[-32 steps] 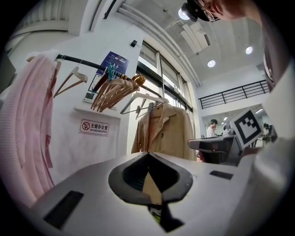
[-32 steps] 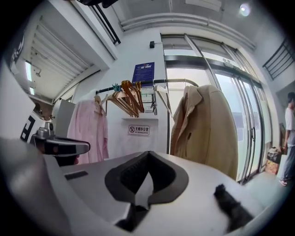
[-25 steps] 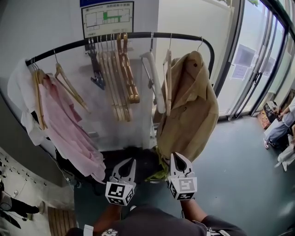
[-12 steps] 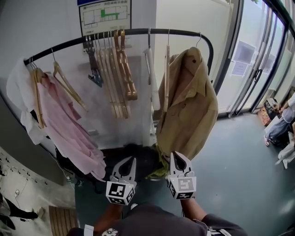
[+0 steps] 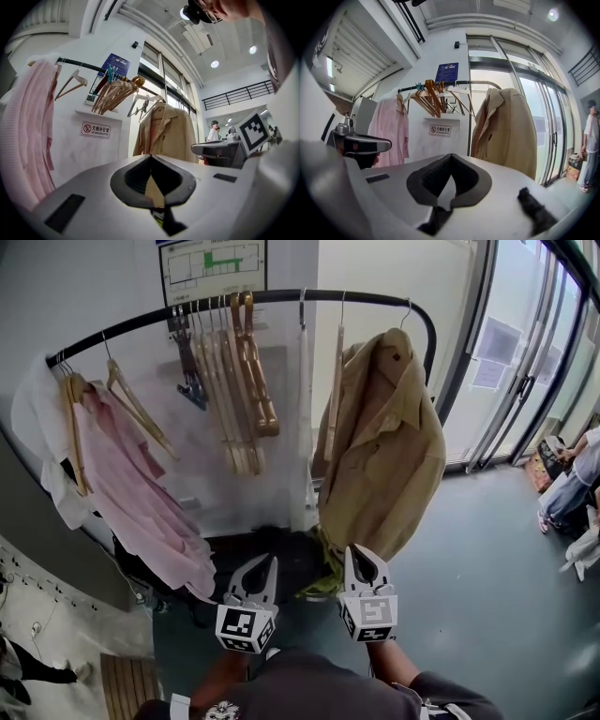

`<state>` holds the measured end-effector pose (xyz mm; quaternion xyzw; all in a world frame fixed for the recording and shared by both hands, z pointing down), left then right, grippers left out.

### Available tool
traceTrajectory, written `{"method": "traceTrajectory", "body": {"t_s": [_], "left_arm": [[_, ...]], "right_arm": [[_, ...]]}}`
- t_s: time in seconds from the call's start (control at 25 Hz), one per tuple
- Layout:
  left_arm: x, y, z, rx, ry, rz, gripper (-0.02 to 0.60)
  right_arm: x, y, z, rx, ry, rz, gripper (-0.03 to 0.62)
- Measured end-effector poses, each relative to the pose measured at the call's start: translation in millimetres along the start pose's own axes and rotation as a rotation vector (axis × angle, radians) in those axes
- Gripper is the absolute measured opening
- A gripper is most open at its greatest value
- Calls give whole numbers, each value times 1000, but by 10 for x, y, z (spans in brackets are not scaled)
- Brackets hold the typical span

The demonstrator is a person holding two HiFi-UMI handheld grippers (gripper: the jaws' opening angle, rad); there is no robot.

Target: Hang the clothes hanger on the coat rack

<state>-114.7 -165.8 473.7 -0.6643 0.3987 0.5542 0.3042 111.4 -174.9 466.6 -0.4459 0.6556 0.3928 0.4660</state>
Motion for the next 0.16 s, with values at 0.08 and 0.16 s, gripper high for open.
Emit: {"method": "traceTrajectory", "body": {"t_s": [0.08, 0.16], "left_arm": [[-2, -7, 0, -5, 0, -1, 9], [-8, -9, 5, -10, -1, -4, 9]], "right_arm": [[-8, 15, 3, 1, 3, 2, 14], [-16, 40, 1, 5, 6, 5, 14]]}}
Point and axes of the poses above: the fingertips, and each gripper's own axes: z backward along the fingers, y to its left, x out of its top, the point moved 9 cm from there along z, backward along the fingers, and after that the axes turned 10 degrees about y, right-handed, at the moved point
